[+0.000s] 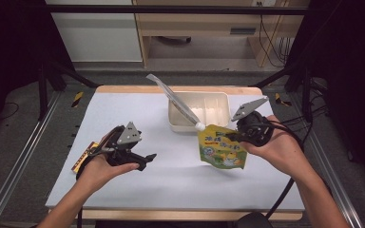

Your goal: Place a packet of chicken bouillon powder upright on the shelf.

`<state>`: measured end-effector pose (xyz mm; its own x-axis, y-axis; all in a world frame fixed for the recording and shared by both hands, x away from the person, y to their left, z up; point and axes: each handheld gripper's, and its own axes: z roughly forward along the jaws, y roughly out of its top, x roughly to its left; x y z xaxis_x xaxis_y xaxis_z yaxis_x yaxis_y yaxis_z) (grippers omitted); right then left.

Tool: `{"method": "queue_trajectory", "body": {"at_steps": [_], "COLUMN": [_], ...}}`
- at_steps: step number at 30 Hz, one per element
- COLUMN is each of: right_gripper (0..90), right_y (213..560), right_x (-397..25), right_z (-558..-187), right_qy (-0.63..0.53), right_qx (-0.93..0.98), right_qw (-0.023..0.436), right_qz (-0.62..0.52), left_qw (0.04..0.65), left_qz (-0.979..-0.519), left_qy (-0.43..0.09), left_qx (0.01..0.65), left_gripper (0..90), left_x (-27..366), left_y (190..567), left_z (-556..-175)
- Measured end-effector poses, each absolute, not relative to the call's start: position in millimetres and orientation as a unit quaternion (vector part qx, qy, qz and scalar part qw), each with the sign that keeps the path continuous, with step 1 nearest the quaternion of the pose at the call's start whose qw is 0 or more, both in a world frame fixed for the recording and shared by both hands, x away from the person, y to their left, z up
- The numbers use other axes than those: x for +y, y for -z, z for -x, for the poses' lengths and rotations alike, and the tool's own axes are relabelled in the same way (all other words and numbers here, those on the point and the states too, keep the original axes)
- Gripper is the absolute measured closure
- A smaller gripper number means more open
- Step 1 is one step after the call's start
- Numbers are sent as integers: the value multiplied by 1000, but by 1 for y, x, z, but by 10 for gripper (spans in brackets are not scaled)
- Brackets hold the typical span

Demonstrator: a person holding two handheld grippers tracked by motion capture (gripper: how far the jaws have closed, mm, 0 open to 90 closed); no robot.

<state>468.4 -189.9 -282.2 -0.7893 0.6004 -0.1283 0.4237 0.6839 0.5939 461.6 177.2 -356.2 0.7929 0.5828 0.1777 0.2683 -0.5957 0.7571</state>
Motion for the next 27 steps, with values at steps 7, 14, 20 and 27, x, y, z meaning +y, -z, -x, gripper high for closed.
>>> {"method": "queue_trajectory", "body": {"at_steps": [7,14,20,27], "right_gripper": [900,900,900,900], "right_y": [276,266,248,231], "right_x": [-208,-204,-197,-190], "right_z": [-476,-491,-506,-527], "right_qy": [-271,-275,-300,-320], "right_qx": [887,867,837,801], "right_qw": [167,186,207,207], "right_qz": [-333,-371,-409,-461], "left_qw": [382,364,351,354], "left_qz": [-852,-852,-856,-847], "left_qy": [-222,-221,-222,-232], "left_qx": [283,304,308,321], "left_gripper": [105,105,102,101], "left_x": [185,194,199,206], "left_y": [383,411,424,431], "left_z": [-459,-457,-452,-450]}}
